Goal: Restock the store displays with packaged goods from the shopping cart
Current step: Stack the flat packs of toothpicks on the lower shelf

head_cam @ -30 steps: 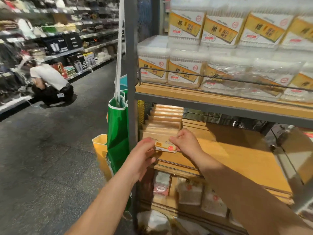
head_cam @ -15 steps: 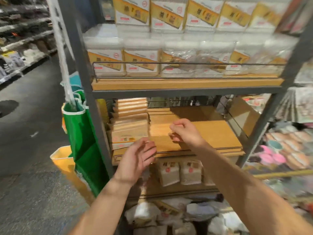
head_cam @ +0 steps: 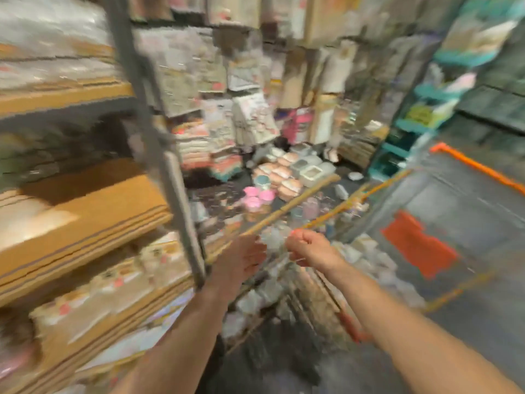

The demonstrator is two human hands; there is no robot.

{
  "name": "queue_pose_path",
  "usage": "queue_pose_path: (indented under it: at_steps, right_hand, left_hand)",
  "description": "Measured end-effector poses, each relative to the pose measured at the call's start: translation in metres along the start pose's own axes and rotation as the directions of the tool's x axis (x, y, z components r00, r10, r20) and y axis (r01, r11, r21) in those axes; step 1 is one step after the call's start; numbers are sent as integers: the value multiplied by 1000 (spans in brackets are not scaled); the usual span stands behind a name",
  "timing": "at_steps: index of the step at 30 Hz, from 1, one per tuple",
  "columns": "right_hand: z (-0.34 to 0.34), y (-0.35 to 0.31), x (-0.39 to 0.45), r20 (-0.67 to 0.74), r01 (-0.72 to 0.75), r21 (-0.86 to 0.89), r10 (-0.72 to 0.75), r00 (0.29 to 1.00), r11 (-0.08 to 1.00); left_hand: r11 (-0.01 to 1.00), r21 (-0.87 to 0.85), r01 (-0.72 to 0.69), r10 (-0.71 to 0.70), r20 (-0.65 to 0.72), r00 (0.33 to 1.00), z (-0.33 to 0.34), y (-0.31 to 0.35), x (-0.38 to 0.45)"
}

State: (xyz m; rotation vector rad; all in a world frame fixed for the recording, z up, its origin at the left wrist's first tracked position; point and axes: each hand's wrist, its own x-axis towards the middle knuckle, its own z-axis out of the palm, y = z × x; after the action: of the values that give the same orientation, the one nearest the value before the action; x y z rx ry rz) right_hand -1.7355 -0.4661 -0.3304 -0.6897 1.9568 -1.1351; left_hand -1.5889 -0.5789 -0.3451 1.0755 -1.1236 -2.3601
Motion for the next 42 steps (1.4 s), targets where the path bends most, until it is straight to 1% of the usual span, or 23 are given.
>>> queue_pose_path:
  at_steps: [3,5,8,11,13,17,19,20,24,26,28,31,33,35,36,38,40,41,42]
  right_hand:
    - [-83,54,-24,-122,-106,44,110,986,993]
    - [-120,82,-37,-188,-162,82,175,966,983]
    - [-164,120,-41,-246,-200,131,227,942,971]
    - [-183,148,-29,-241,-234,170,271,932,957]
    - [-190,167,-13,-244,-294,198,337,909,935]
    - [-199,202,29,-144,-429,239,468,872,871]
    - [-206,223,54,-131,-482,260,525,841,836]
    - [-206,232,64,-134,-508,280,557,820,815]
    - [-206,276,108,-101,-647,379,724,682,662]
    - [-201,294,125,-60,-684,410,766,640,603]
    - [-196,313,143,-29,-701,444,791,610,557]
    - [-185,343,170,-15,-710,419,786,618,566]
    - [-172,361,191,-3,-719,421,794,608,552]
    - [-154,371,209,48,-724,428,786,616,541]
    - [-143,376,215,64,-724,429,781,621,540]
    - [-128,381,222,8,-697,460,782,623,550]
    - [-116,386,224,-85,-683,462,795,601,566]
    - [-112,387,225,-90,-683,465,797,597,564]
    - [-108,388,225,-64,-689,474,802,594,548]
  left_hand:
    - [990,87,110,-122,157,980,82,-47,25]
    - [976,121,179,-199,186,962,114,-69,39]
    - [941,211,263,-297,149,943,150,-92,66]
    - [920,257,297,-335,122,934,159,-103,98]
    - [897,295,328,-363,72,929,162,-106,123]
    - [852,345,394,-420,2,907,177,-111,180]
    - [819,392,418,-452,-8,892,187,-114,217]
    - [804,411,430,-467,-13,884,190,-115,232]
    - [733,510,450,-512,-21,859,211,-125,303]
    - [692,536,483,-543,-53,838,222,-135,331]
    - [622,575,531,-590,-103,801,230,-149,357]
    - [555,600,577,-624,-159,765,224,-171,380]
    - [548,594,589,-627,-175,759,211,-184,386]
    - [549,580,602,-637,-177,751,200,-195,387]
    - [532,579,618,-649,-190,737,197,-199,387]
    - [505,584,635,-661,-212,720,192,-206,388]
    - [479,586,653,-655,-257,710,188,-211,389]
    - [469,585,662,-645,-285,709,185,-214,391]
    - [463,588,663,-632,-306,713,185,-214,391]
